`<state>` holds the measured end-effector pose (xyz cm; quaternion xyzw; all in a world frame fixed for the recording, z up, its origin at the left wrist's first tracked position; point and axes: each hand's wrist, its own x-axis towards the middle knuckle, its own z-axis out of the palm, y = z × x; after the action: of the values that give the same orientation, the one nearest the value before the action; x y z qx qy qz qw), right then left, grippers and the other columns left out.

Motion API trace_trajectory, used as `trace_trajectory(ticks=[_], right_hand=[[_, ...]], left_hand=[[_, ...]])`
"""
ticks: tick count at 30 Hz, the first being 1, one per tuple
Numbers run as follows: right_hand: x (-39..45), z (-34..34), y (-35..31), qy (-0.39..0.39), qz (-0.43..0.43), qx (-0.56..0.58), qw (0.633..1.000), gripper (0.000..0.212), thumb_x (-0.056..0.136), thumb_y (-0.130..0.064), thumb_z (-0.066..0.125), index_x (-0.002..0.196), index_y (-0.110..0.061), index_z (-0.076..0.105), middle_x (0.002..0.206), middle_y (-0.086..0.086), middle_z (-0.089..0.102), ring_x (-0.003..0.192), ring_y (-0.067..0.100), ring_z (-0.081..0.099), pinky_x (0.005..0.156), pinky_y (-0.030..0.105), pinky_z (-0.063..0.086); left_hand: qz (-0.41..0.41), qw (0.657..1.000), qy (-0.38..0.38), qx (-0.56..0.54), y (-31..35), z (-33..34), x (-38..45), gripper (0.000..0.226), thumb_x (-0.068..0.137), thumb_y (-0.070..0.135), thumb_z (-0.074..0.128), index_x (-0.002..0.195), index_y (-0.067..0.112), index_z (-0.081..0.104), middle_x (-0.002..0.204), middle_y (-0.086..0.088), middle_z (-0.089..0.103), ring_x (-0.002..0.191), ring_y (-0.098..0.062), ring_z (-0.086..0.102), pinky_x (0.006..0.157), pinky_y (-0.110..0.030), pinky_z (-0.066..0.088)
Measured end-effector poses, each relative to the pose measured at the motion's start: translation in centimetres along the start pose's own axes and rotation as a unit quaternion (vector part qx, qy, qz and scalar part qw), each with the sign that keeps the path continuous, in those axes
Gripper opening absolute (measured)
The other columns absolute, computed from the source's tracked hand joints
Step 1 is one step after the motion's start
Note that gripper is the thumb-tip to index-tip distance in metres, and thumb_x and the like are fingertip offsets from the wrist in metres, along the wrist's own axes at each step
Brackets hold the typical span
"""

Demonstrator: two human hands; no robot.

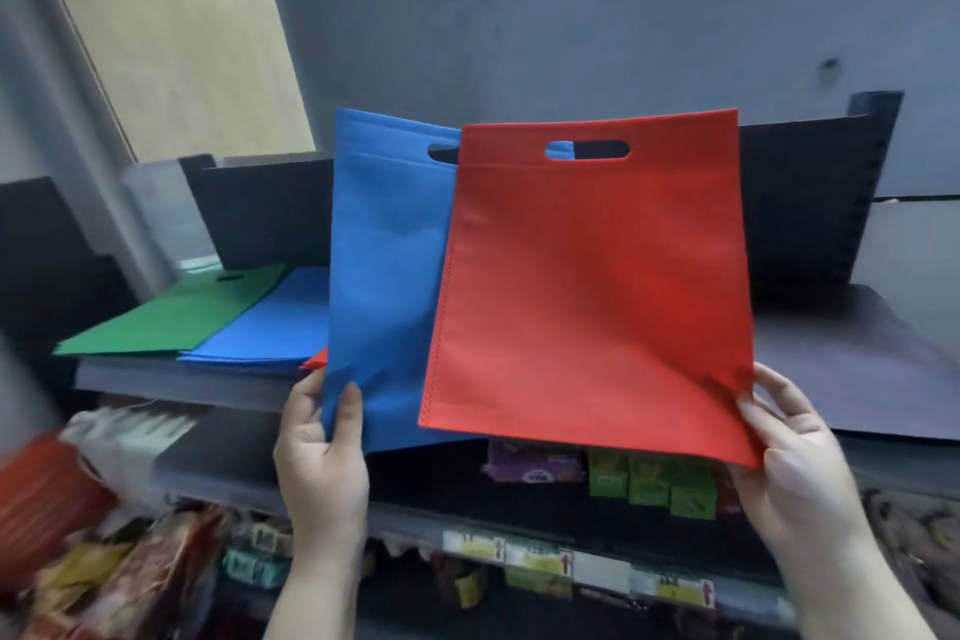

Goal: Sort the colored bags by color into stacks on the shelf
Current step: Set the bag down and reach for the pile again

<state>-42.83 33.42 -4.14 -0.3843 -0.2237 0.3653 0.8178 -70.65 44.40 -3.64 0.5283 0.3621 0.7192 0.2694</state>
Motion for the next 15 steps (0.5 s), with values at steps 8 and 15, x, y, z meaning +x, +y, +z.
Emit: trace_trajectory(ticks=[8, 15], right_hand=[[1.3, 10.7, 7.6, -0.070, 0.059, 0.019, 0.996, 0.030, 0.096, -0.002, 0.044, 0.095, -0.025, 0.063, 0.080, 0.003, 0.074, 0.062, 0.010, 0.069, 0.054, 0.019, 0.055], [4.4, 18.6, 11.8, -0.108, 0.060, 0.027, 0.992, 0.027, 0.096, 0.000, 0.045, 0.099, -0.021, 0.062, 0.079, -0.002, 0.074, 0.060, 0.006, 0.067, 0.052, 0.015, 0.052]], left_hand=[[0.027, 0.998, 0.044, 0.036, -1.6, -8.3, 7.0, 0.024, 0.090, 0.029, 0.055, 0.086, 0.052, 0.060, 0.081, 0.025, 0.070, 0.075, 0.006, 0.066, 0.063, -0.007, 0.049], [0.034, 0.994, 0.097, 0.030, -4.5, -12.7, 13.4, 0.015, 0.080, 0.050, 0.061, 0.094, 0.047, 0.062, 0.095, 0.006, 0.072, 0.088, -0.015, 0.068, 0.077, -0.032, 0.055]])
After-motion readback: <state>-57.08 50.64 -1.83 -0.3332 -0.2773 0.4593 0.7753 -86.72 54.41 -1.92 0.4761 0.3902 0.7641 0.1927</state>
